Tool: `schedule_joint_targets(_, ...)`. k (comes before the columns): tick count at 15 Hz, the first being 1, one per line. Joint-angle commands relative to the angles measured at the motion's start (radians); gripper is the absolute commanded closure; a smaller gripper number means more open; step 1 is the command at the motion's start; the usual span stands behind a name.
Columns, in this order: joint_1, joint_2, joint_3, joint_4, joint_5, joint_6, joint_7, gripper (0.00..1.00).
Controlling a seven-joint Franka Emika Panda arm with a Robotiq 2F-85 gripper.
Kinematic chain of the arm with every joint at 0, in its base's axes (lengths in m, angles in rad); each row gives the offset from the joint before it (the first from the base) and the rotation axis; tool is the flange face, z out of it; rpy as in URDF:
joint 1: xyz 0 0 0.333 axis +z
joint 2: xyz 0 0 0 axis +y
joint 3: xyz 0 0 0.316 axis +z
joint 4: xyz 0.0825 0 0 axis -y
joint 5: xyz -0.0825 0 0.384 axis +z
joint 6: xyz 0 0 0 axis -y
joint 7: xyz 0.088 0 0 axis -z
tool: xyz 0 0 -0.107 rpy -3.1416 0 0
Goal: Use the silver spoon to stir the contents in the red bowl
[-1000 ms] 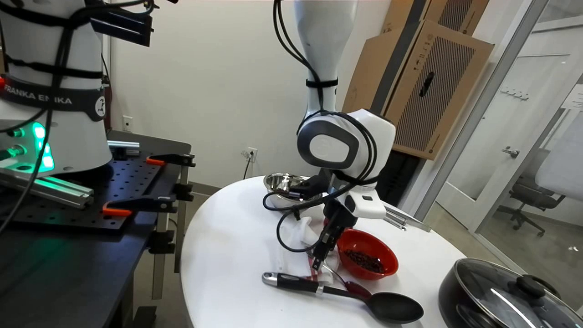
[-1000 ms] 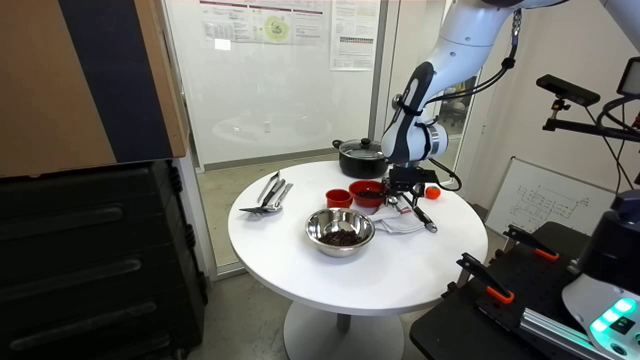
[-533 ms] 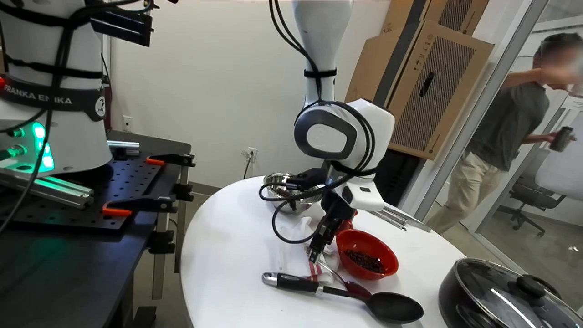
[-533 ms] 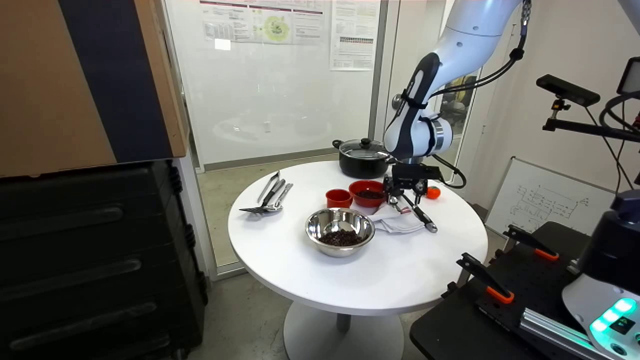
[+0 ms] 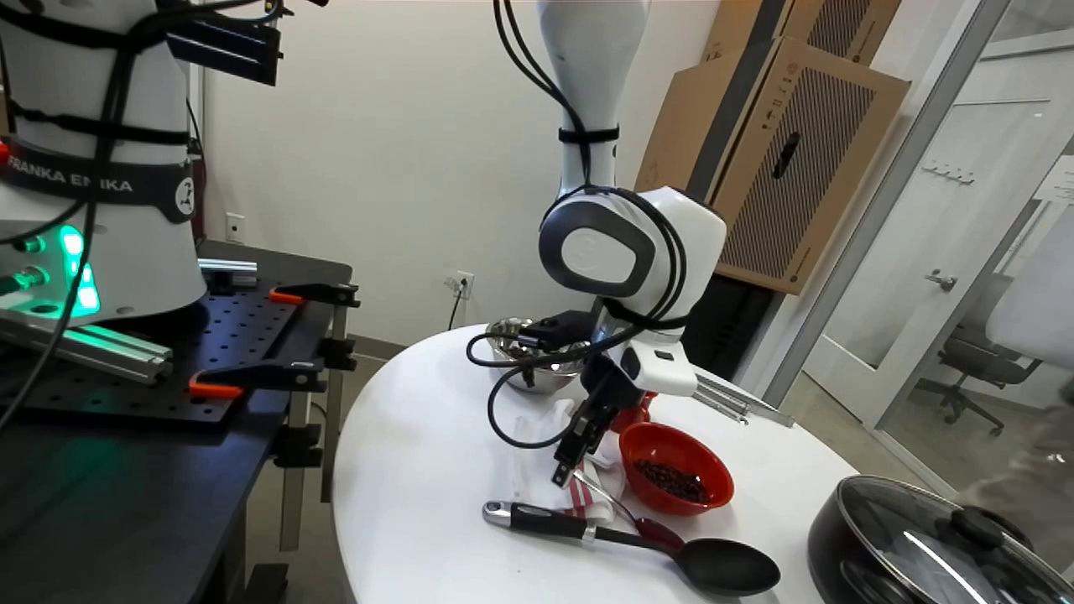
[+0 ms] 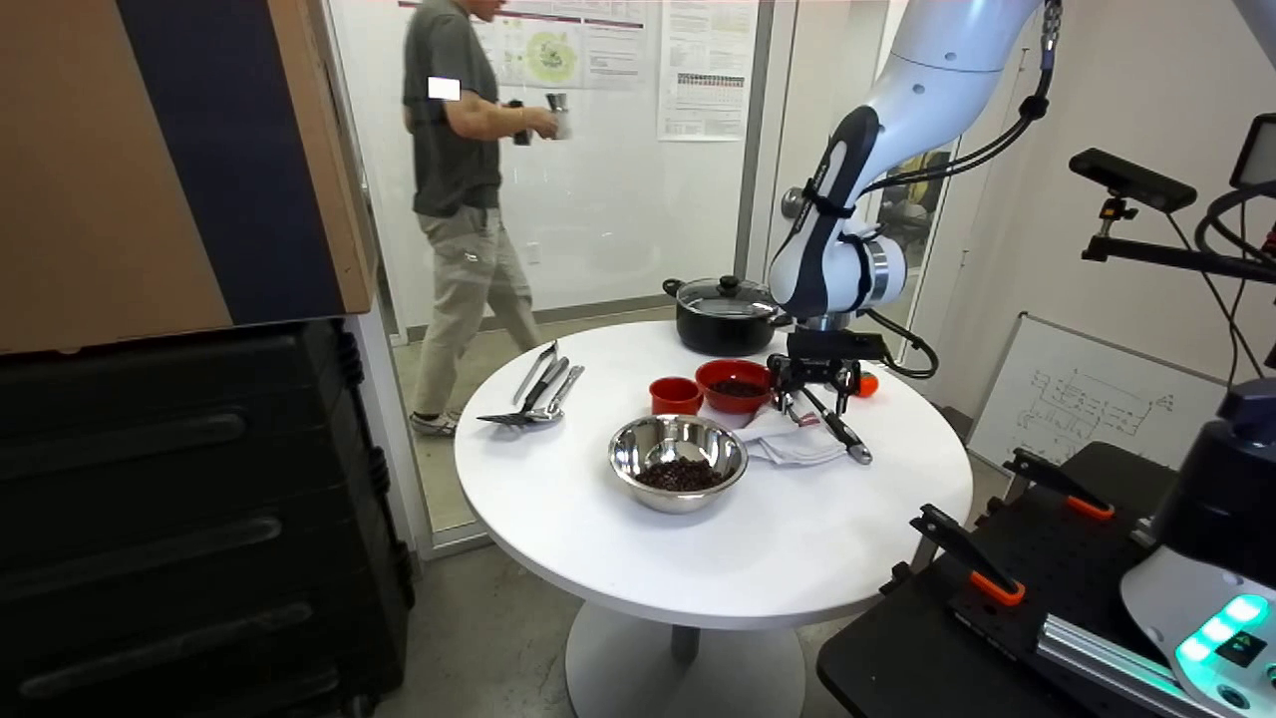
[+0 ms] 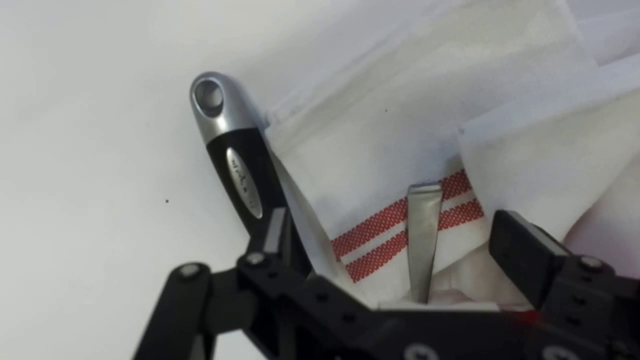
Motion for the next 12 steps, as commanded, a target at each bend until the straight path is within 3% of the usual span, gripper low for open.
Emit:
schedule_joint_targets(1, 0.014, -0.004, -0.01, 0.0, 0.014, -0.012, 0.004, 0.01)
schedule_joint_targets(10, 0.022, 0.027, -0.022, 0.026, 0.013, -0.007, 0.02, 0.03)
schedule_joint_targets(12, 0.028, 0.039, -0.027, 0.036, 0.01, -0.01, 0.025, 0.09)
